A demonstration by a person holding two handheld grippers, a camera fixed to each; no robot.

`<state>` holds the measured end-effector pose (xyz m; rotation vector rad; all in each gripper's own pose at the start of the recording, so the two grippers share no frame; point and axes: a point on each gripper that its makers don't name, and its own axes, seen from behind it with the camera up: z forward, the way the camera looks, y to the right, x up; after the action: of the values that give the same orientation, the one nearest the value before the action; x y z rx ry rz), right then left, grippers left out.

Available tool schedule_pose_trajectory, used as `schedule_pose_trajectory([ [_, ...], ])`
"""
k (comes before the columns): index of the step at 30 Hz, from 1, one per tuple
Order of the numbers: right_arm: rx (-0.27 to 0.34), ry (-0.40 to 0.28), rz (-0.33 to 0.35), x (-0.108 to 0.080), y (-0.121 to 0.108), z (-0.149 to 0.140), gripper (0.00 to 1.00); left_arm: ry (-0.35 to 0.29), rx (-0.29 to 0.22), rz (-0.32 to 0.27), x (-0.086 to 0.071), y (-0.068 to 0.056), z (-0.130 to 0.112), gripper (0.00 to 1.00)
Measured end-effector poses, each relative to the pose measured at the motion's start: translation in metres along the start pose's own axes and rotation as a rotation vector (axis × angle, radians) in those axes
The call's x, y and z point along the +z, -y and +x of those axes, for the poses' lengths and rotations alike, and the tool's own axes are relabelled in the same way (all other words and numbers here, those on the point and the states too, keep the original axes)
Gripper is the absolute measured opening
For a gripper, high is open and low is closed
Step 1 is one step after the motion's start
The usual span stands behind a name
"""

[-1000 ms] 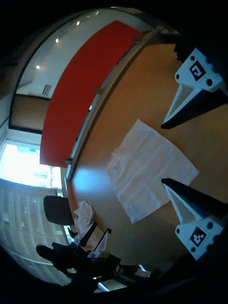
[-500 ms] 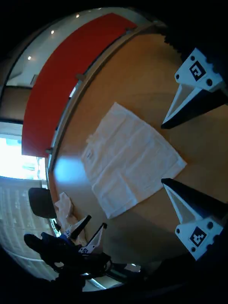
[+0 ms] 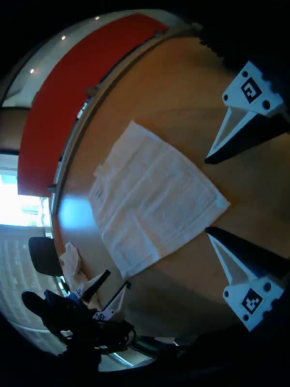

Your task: Fold towel

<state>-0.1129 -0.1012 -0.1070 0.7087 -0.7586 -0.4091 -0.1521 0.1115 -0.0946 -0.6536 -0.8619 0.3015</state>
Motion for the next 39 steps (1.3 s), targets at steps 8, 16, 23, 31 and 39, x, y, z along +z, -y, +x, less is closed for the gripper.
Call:
schedule_pose_trajectory([
  [8,0.005,0.036,0.013,0.008,0.003,-0.014,0.9,0.011,0.005,-0.004,0.007,-0.003,-0.001,0.98],
  [16,0.011,0.049,0.02,0.014,0.004,-0.02,0.77,0.021,0.026,0.008,0.01,-0.005,-0.005,0.81],
  [23,0.012,0.048,0.037,0.015,0.007,-0.02,0.69,0.031,0.027,0.02,0.013,-0.004,-0.006,0.75],
  [31,0.028,0.047,0.052,0.015,0.011,-0.02,0.6,0.038,0.017,0.037,0.013,-0.002,-0.005,0.67],
  [39,0.044,0.047,0.054,0.015,0.012,-0.02,0.47,0.041,0.022,0.038,0.013,-0.007,-0.005,0.53],
])
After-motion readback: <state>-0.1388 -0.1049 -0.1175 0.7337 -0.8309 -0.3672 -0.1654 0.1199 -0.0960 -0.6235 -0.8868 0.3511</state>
